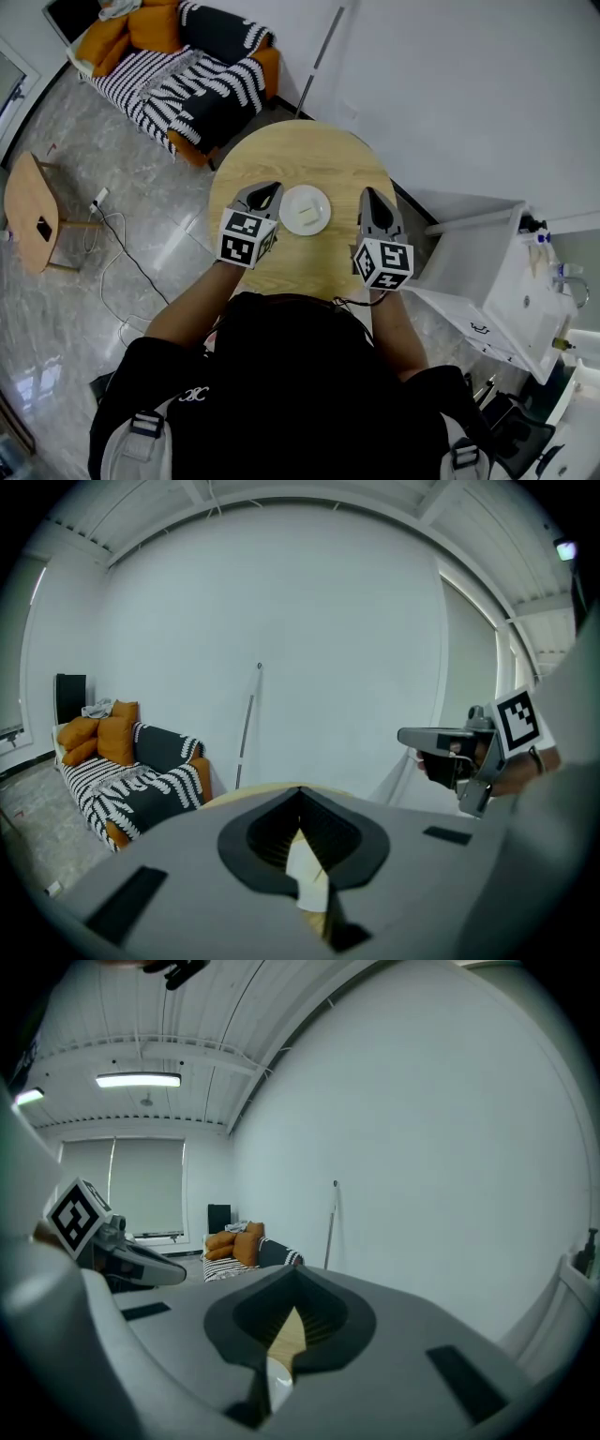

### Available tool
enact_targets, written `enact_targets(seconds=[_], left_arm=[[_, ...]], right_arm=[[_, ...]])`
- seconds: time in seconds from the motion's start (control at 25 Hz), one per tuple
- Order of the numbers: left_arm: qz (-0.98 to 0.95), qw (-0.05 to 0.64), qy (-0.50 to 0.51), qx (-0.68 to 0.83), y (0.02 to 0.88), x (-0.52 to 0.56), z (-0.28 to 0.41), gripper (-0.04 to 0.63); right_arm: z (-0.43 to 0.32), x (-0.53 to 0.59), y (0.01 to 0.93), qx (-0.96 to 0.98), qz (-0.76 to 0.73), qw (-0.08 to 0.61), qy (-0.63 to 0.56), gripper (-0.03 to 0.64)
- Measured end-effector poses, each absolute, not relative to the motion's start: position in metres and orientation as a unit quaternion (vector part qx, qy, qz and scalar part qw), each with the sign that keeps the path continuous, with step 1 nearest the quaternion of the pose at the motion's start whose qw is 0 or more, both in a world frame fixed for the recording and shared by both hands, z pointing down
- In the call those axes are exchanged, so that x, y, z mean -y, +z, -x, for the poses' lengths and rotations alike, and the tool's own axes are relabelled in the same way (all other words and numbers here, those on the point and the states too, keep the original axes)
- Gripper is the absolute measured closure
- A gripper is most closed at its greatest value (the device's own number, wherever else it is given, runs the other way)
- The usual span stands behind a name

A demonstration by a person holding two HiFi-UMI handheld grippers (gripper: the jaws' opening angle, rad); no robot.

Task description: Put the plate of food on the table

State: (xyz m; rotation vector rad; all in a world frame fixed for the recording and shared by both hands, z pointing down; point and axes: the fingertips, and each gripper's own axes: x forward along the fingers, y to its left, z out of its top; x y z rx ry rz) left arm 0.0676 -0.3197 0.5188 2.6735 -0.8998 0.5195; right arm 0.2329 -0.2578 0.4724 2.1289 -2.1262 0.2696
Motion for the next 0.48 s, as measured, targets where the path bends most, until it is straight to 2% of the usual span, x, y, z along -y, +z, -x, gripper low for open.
enact_targets(seconds=[0.48], left_arm=[[-0.925,0.141,0.185,0.300,0.525,0.321,-0.060,0.588]], right_arm=[[-0.214,0.257,0.478,0.706,-0.699,0.084,0.079,0.609]])
